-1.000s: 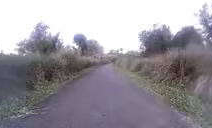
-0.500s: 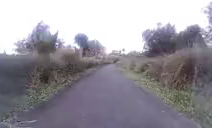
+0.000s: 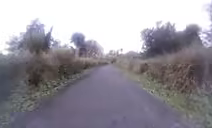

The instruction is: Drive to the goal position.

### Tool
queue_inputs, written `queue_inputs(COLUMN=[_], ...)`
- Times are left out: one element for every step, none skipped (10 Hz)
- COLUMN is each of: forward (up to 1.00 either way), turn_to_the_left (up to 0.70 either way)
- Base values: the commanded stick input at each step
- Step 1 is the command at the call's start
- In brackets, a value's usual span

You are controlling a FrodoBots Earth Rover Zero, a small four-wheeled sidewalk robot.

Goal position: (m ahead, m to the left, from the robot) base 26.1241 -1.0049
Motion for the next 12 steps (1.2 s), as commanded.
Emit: queue_inputs(forward=[0.7,0.7,0.7,0.7,0.7,0.7,0.7,0.7,0.7,0.7,0.7,0.7], turn_to_the_left=[-0.06,-0.18,-0.3,-0.35,-0.35,-0.35,-0.27,-0.15,-0.03,0.0,0.0,0.0])
